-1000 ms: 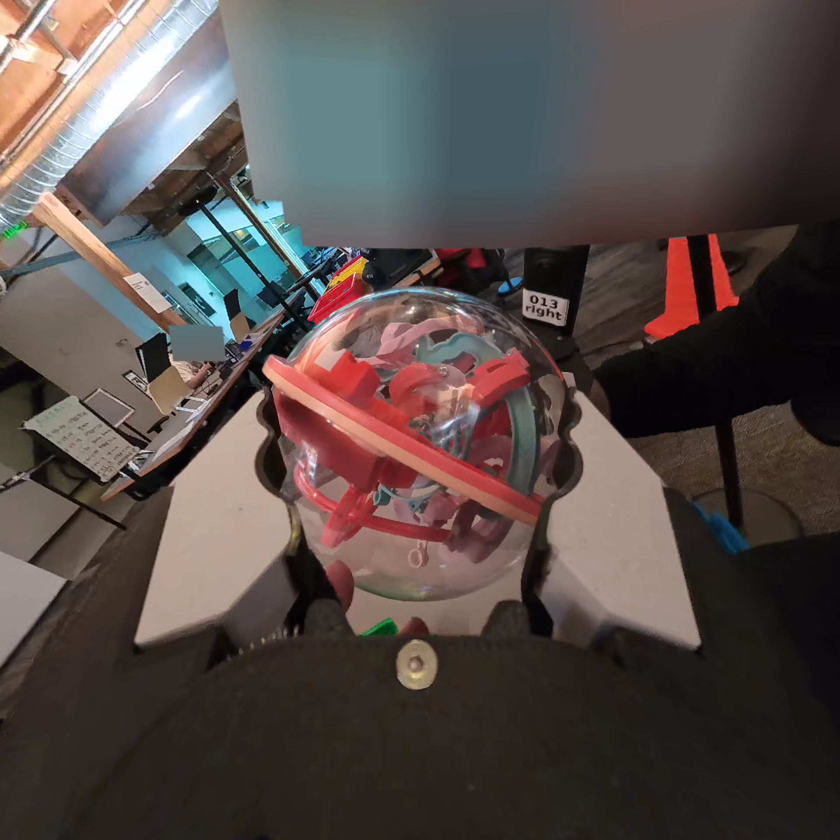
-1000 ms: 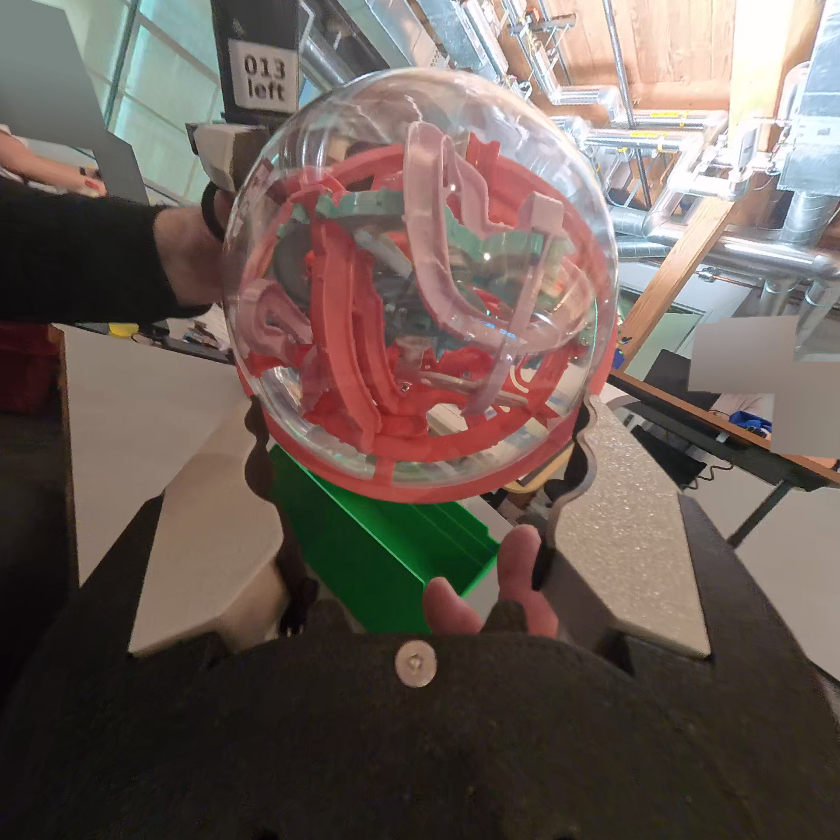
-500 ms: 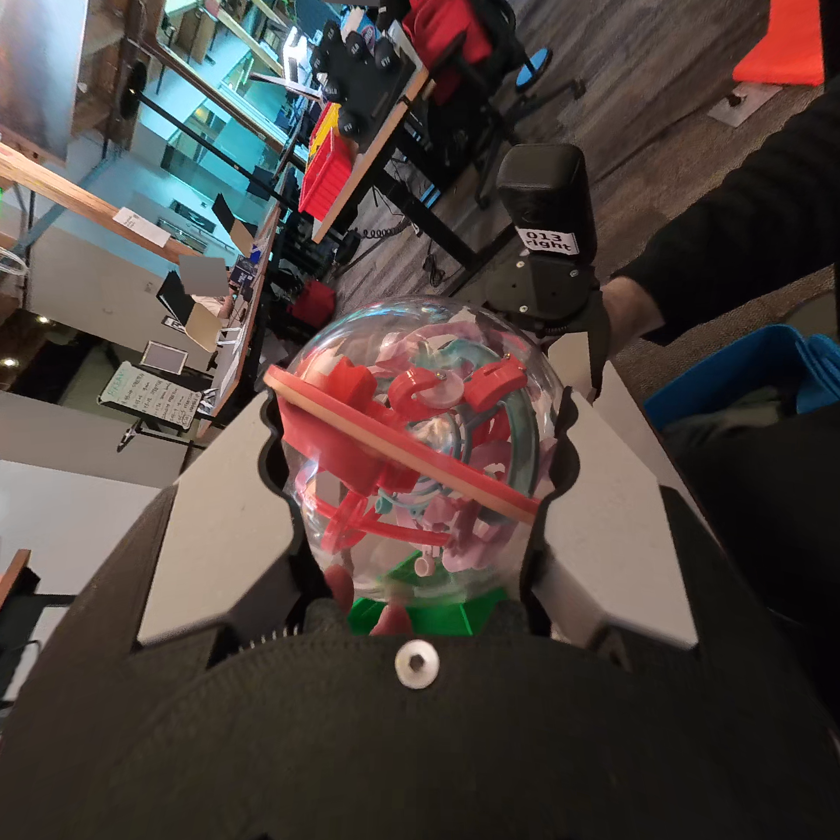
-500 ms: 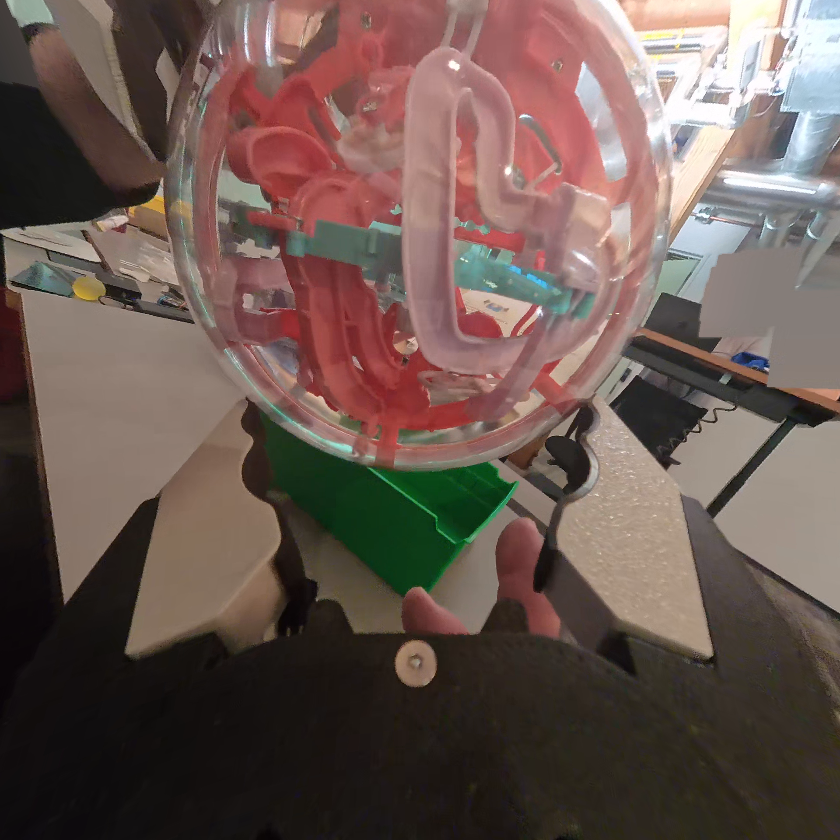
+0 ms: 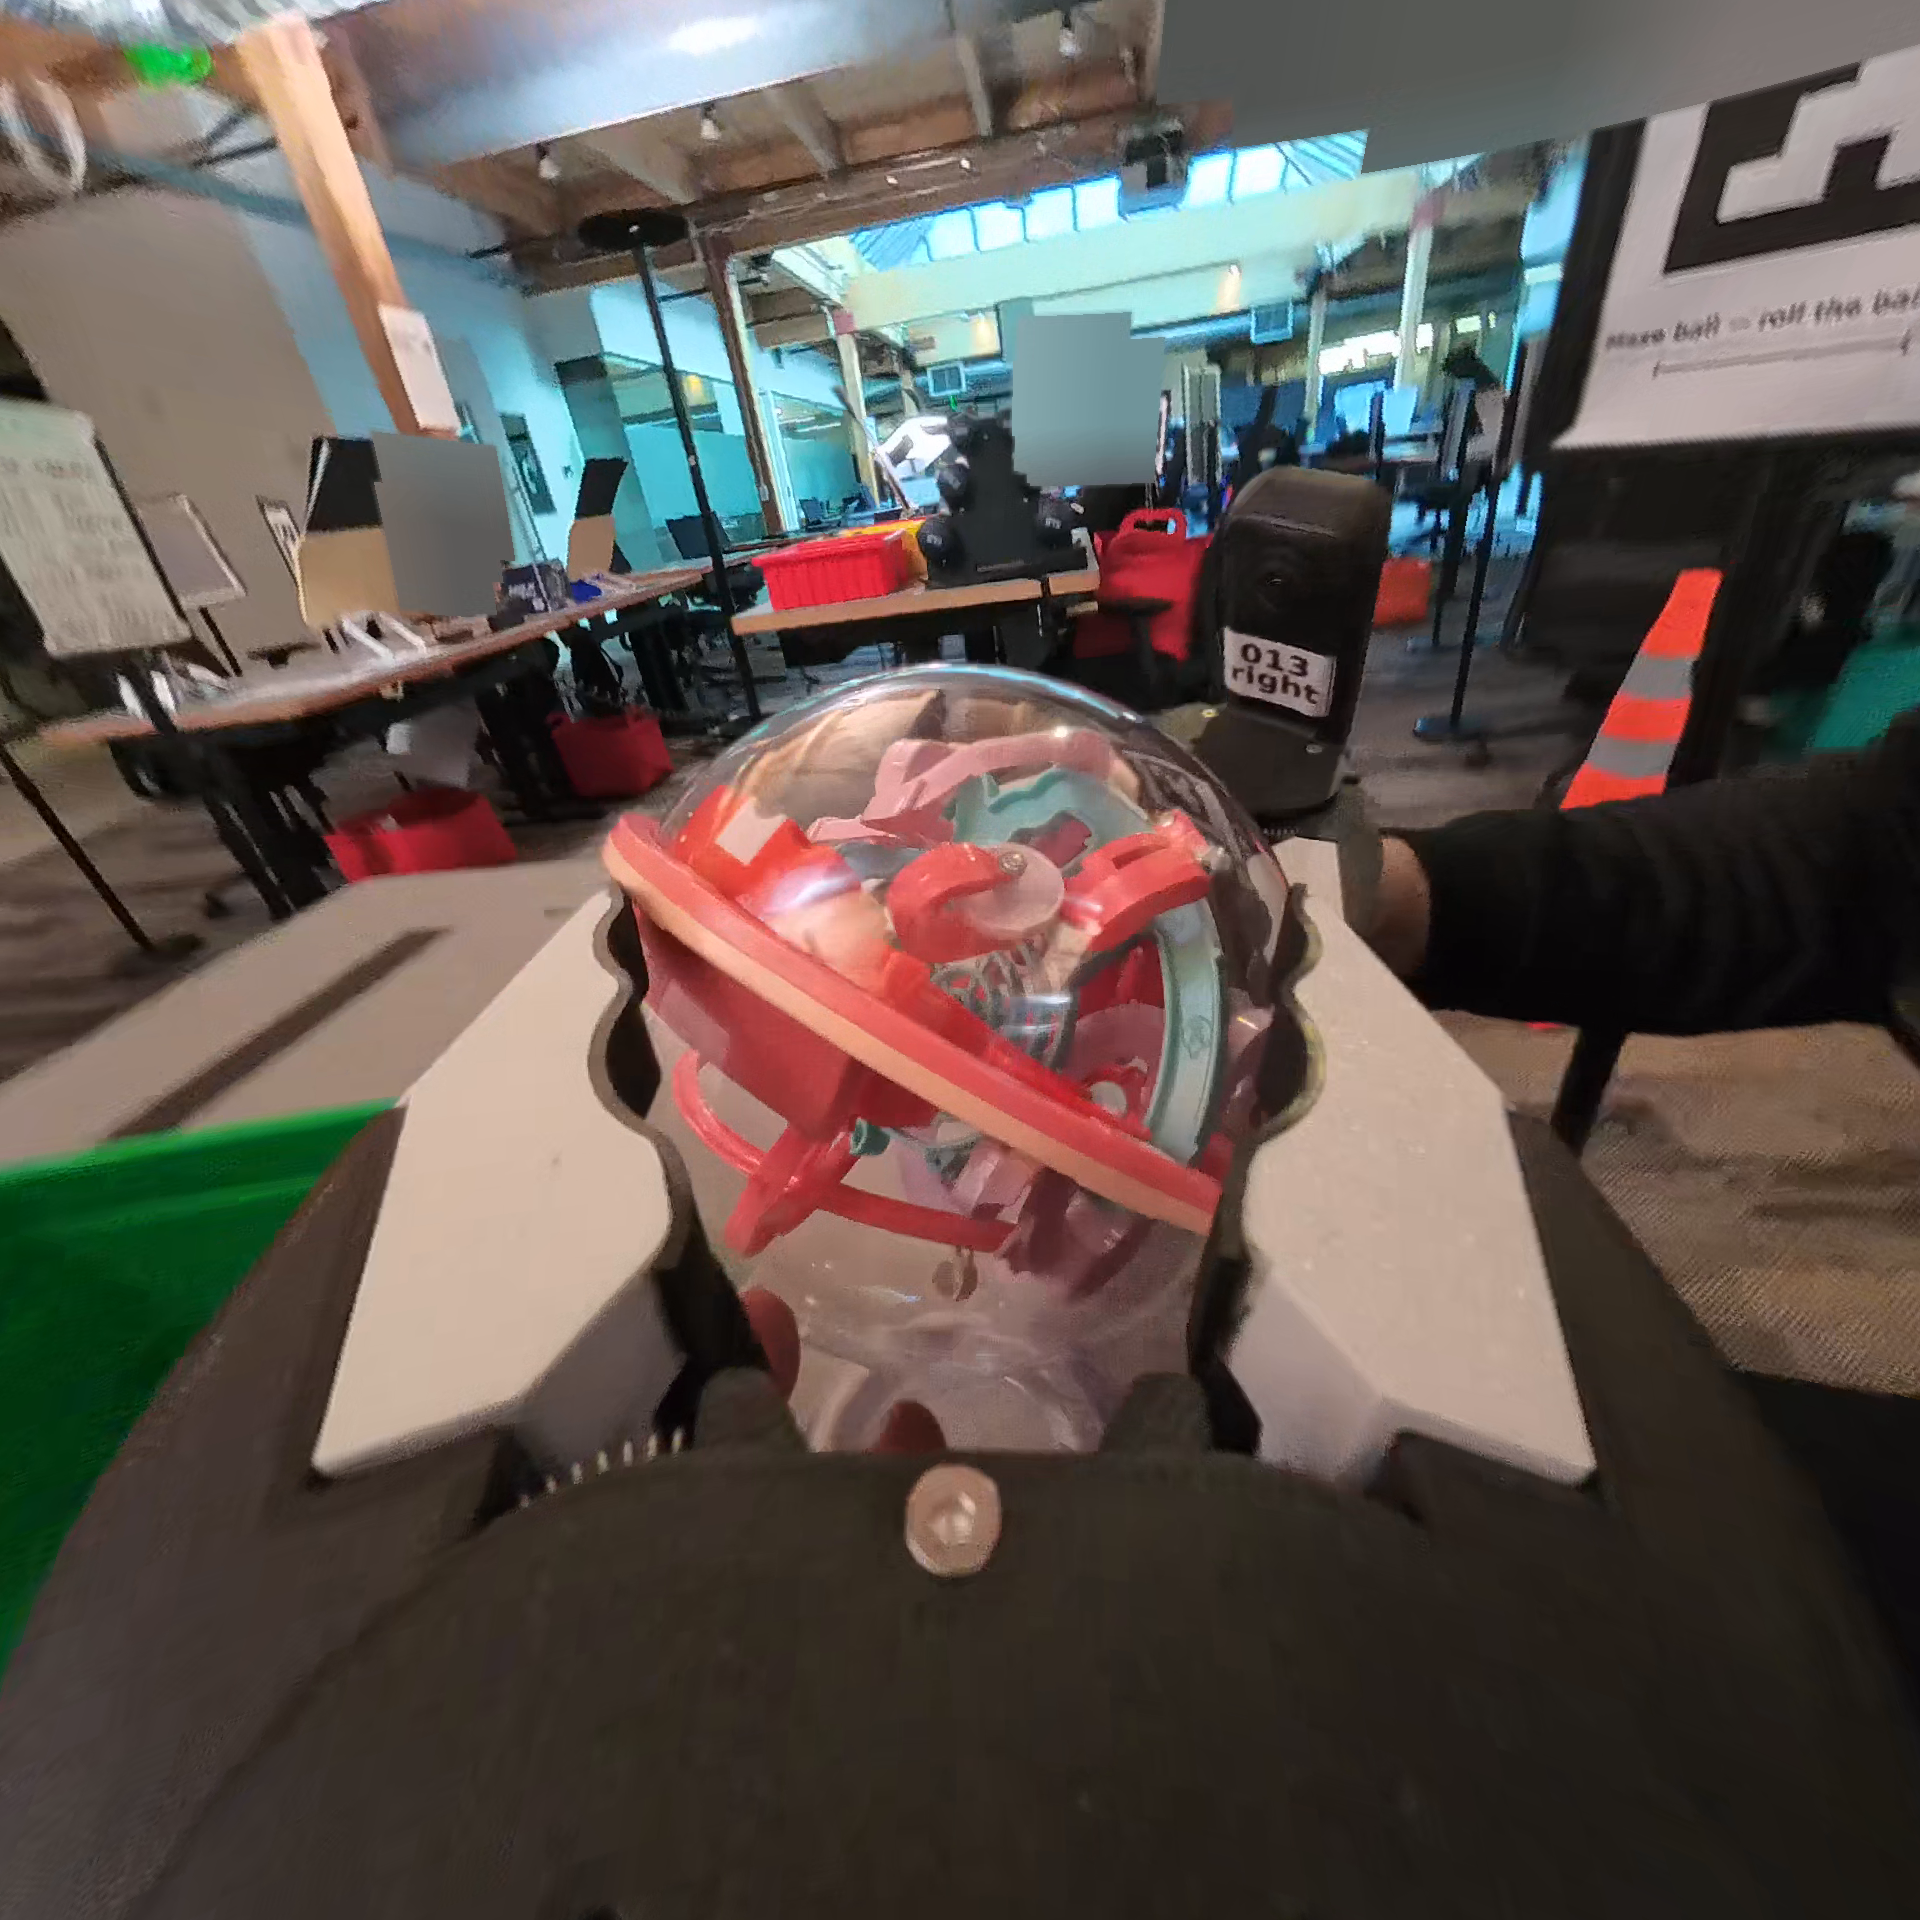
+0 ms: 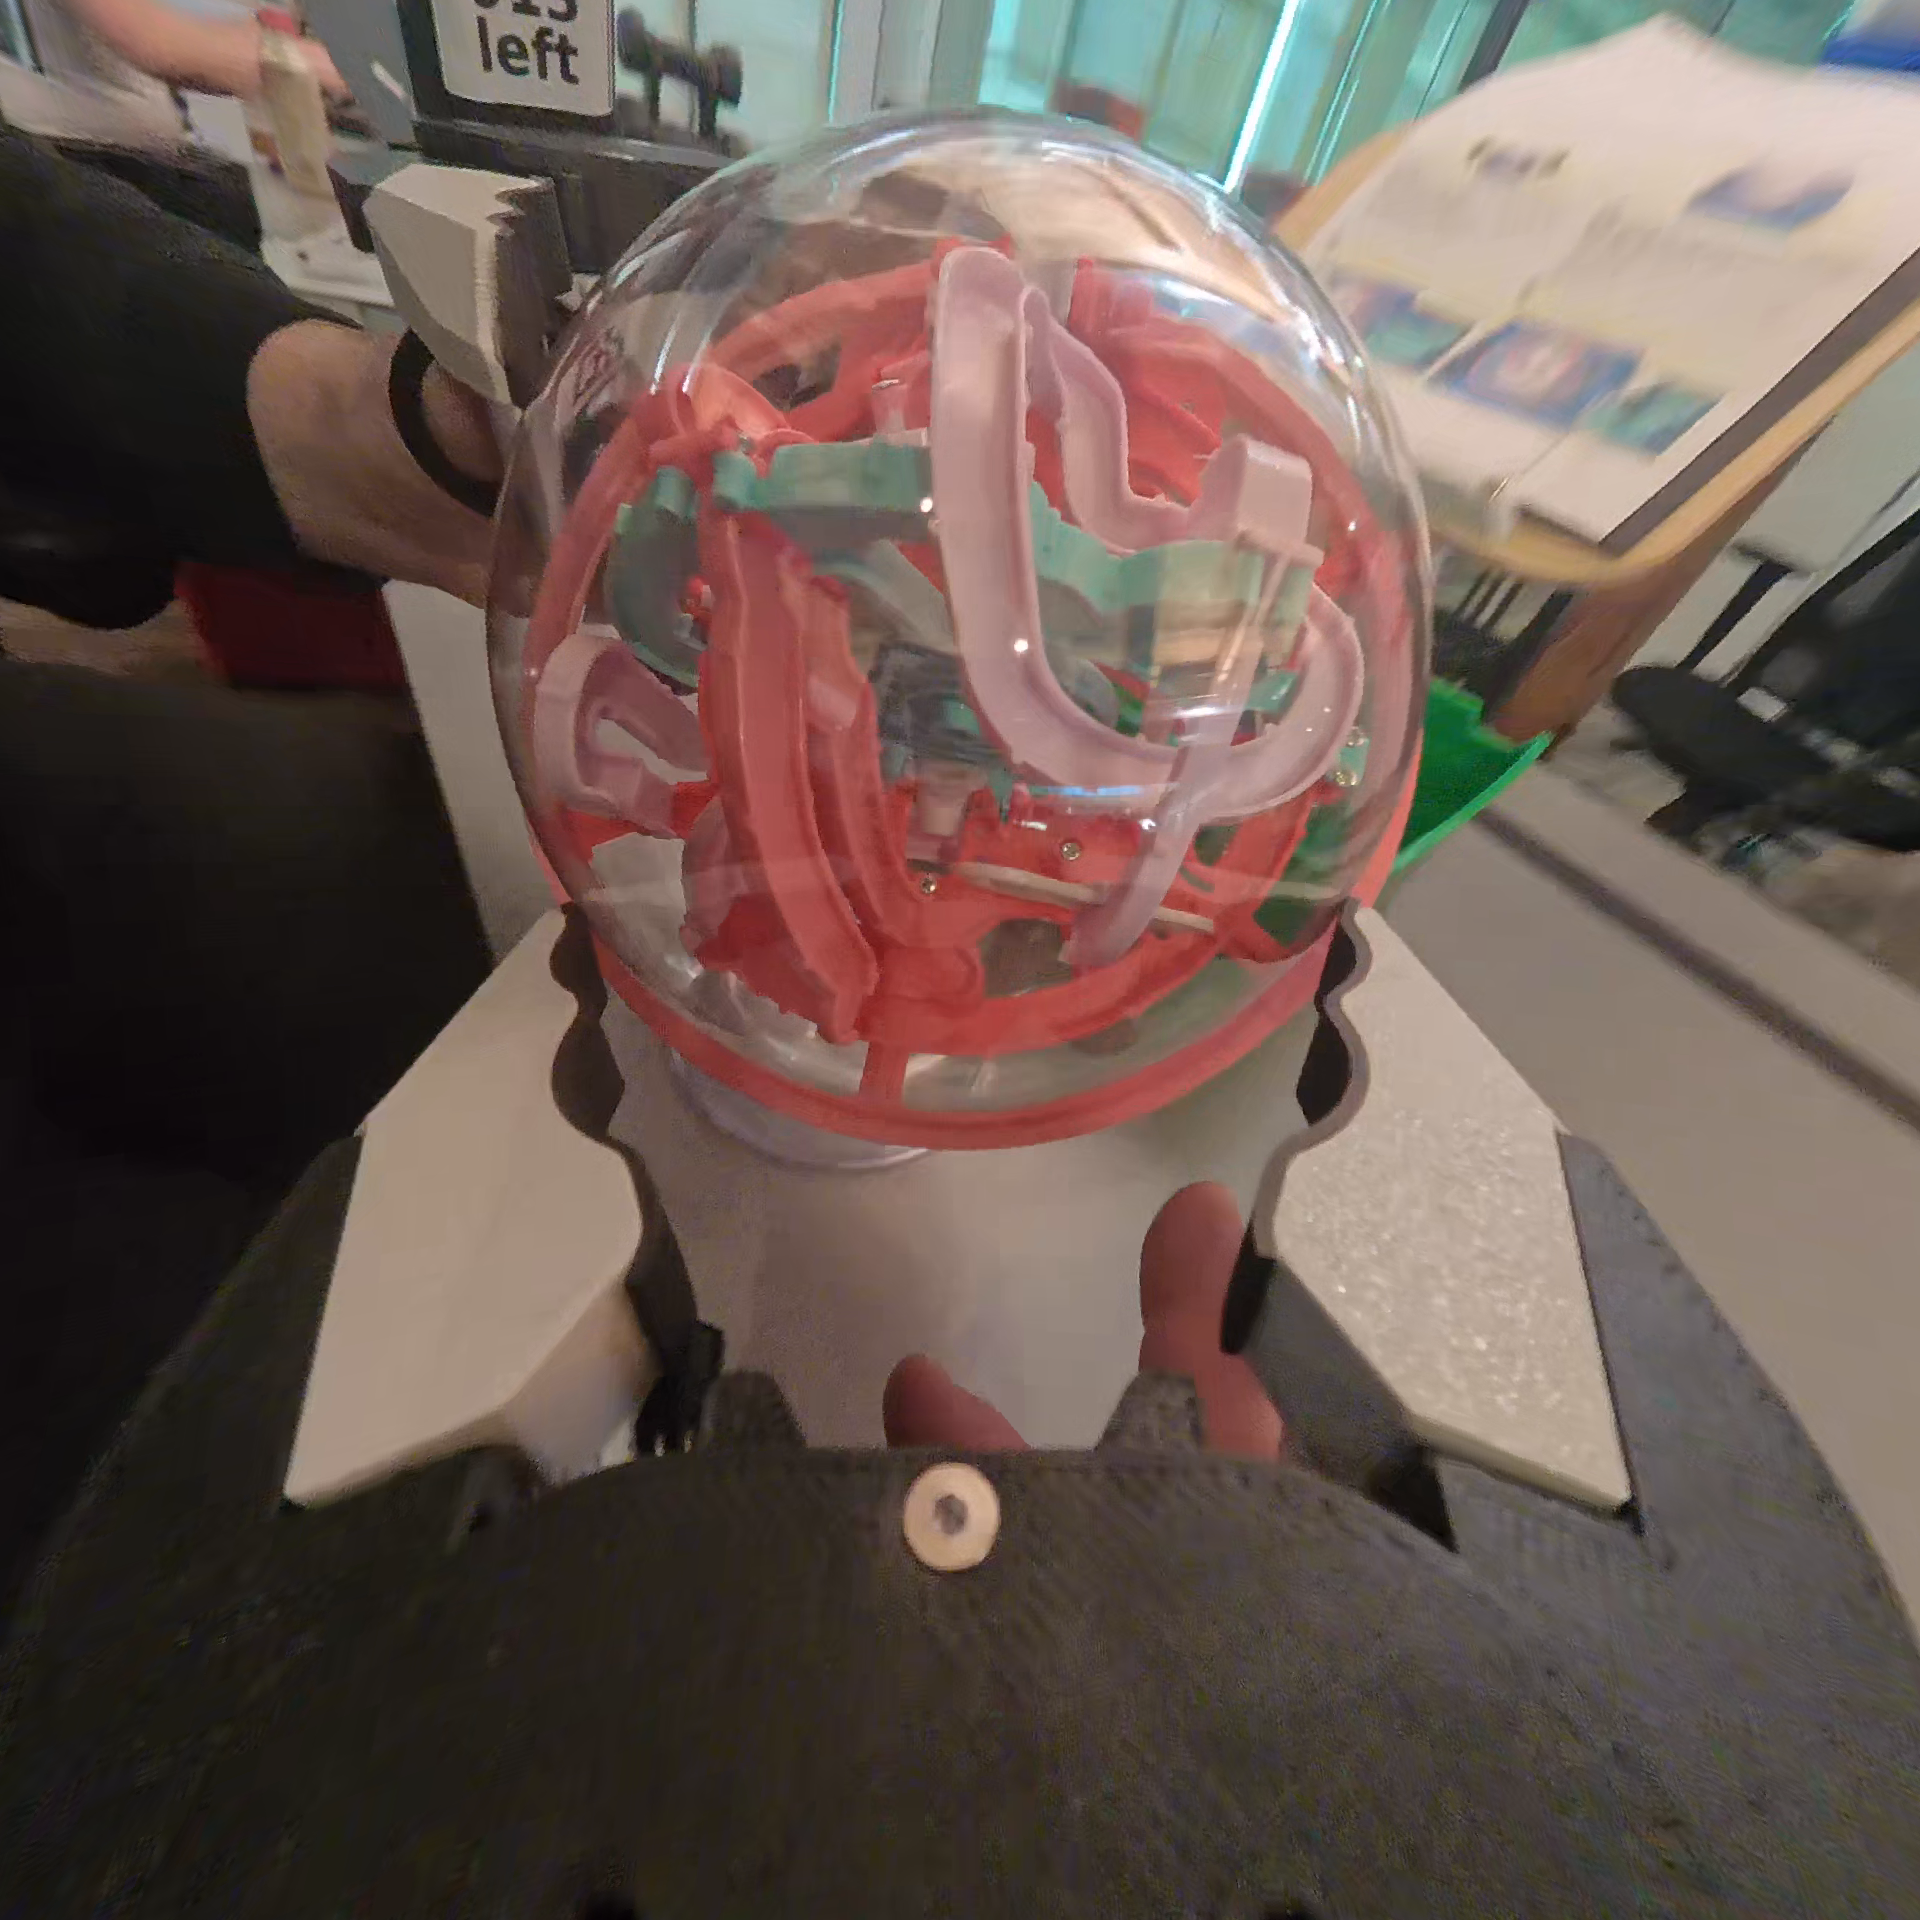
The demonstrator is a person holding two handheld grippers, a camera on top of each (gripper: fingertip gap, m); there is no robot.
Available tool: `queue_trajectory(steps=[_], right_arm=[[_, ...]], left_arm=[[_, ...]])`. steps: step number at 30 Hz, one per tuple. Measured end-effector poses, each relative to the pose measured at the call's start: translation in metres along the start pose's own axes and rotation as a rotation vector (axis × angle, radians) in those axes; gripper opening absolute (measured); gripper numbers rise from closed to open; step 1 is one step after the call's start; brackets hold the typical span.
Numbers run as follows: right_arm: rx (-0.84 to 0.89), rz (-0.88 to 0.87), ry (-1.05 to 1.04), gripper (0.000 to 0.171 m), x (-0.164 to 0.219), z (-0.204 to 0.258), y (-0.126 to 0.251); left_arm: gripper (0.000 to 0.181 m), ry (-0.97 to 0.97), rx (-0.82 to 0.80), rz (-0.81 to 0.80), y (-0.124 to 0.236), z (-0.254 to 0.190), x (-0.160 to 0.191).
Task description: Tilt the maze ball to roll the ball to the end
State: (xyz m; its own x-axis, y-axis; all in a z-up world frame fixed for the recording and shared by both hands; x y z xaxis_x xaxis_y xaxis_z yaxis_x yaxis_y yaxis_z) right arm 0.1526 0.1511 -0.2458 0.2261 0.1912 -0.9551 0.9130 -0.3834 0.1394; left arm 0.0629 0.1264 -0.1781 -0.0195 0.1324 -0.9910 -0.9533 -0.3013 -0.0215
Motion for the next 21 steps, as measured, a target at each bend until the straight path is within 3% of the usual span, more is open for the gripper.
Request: queue_trajectory(steps=[5,9,17,21], right_arm=[[-0.096,0.170,-0.053,0.134,0.033,0.007,-0.015],[-0.147,0.222,-0.075,0.134,0.027,0.007,-0.024],[-0.194,0.294,-0.003,0.133,0.016,0.007,-0.027],[-0.207,0.308,-0.004,0.132,0.015,0.007,-0.025]], left_arm=[[0.117,0.196,-0.063,-0.017,0.012,0.007,0.049],[0.117,0.307,-0.083,-0.064,0.026,0.014,0.057],[0.115,0.537,-0.038,0.114,0.048,0.007,0.078],[0.112,0.504,-0.023,0.190,0.050,0.004,0.079]])
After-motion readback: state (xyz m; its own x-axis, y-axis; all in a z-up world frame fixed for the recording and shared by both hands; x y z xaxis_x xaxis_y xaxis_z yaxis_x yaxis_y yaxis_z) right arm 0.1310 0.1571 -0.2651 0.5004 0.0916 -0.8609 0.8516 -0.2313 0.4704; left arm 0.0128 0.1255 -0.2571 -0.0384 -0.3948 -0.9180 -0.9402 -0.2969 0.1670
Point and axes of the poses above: each gripper's, where its closed fingertips meet, y back along the fingers, x out of its underside, z = x × y across the jaws, the point moved 3 cm from there along y, back along the fingers, and after that the axes turned 12 degrees about x, right-handed, at the moved point
